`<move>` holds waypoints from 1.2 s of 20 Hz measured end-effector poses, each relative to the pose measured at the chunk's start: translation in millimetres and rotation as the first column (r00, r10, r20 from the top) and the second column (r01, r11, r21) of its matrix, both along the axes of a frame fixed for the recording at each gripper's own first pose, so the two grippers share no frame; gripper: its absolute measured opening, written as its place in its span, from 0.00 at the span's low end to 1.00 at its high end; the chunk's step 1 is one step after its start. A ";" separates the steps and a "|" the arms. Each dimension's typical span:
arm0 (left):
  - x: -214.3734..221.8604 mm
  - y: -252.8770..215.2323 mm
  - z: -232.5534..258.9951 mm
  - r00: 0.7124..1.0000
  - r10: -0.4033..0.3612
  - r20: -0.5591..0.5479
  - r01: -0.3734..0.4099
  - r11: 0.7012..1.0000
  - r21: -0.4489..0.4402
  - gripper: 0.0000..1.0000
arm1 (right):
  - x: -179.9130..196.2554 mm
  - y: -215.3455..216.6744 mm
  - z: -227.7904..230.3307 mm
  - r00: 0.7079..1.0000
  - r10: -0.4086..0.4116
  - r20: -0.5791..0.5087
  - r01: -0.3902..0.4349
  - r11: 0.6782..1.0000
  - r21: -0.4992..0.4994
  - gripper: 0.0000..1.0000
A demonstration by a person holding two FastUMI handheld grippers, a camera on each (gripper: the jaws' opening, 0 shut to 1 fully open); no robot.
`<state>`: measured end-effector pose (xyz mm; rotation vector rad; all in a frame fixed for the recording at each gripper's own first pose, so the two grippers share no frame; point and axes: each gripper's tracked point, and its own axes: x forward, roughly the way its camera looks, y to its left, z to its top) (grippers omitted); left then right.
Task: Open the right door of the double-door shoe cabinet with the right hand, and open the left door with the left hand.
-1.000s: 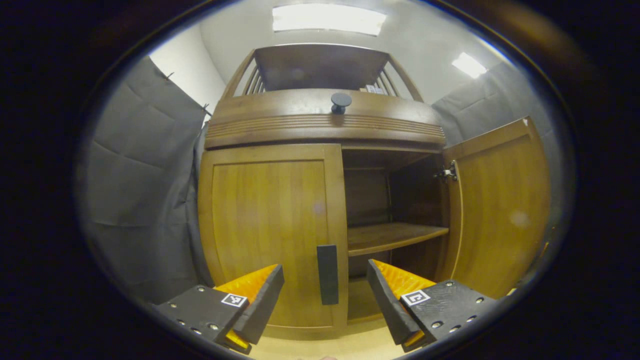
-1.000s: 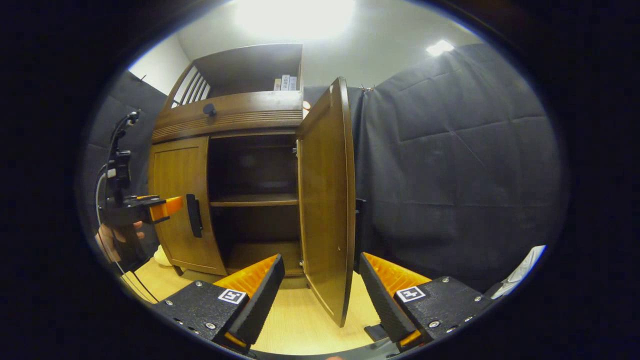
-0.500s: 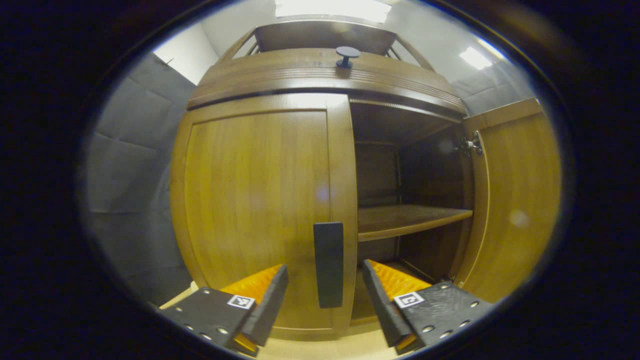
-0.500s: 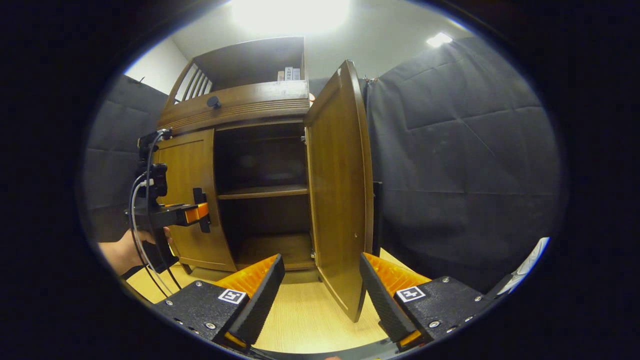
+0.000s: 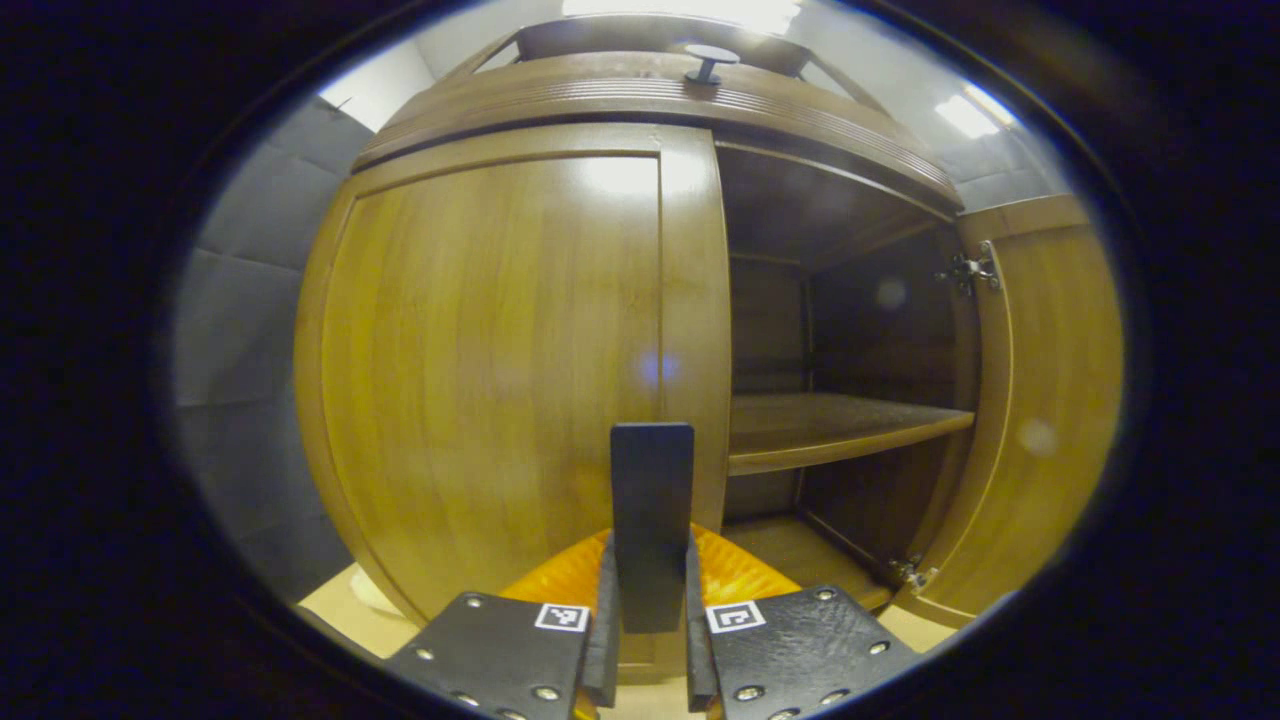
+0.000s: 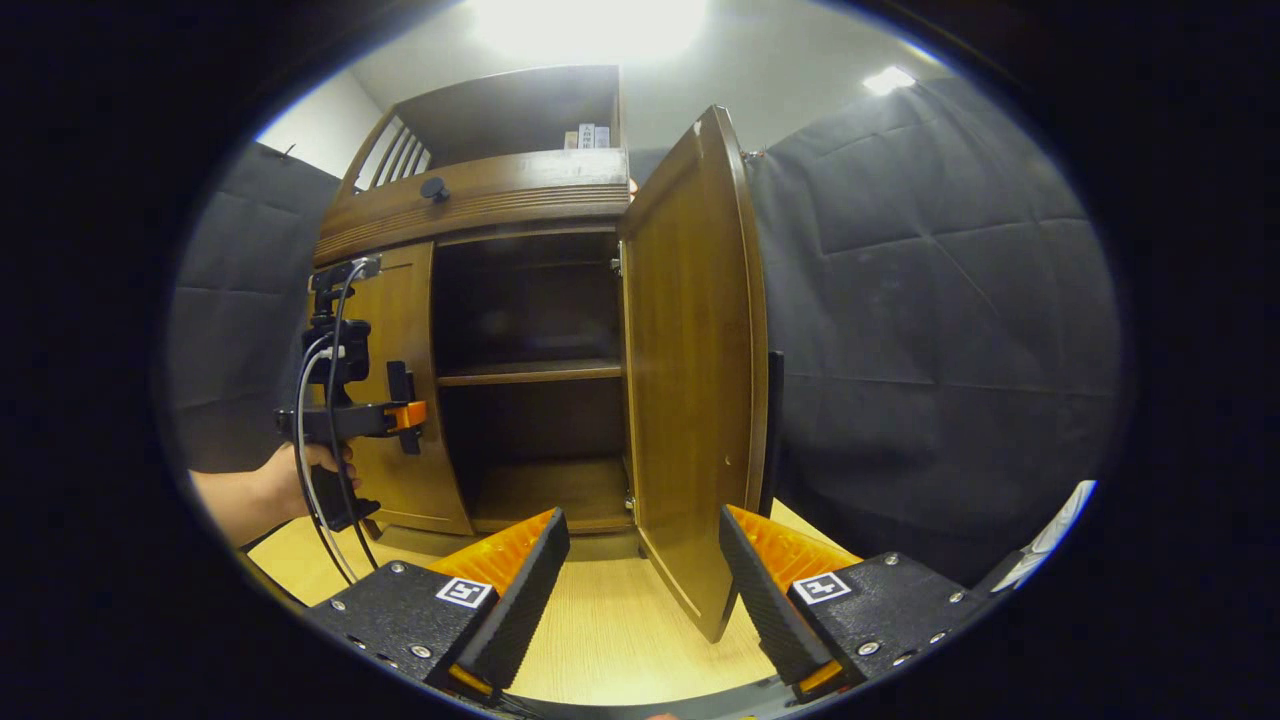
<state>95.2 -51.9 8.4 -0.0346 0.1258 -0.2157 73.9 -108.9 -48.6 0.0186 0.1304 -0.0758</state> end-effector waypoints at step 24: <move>-92.8 48.4 8.3 0.999 0.036 -0.008 -0.037 0.999 -0.027 0.23 | -33.4 58.9 15.9 0.994 0.102 0.047 -0.103 0.995 0.010 0.92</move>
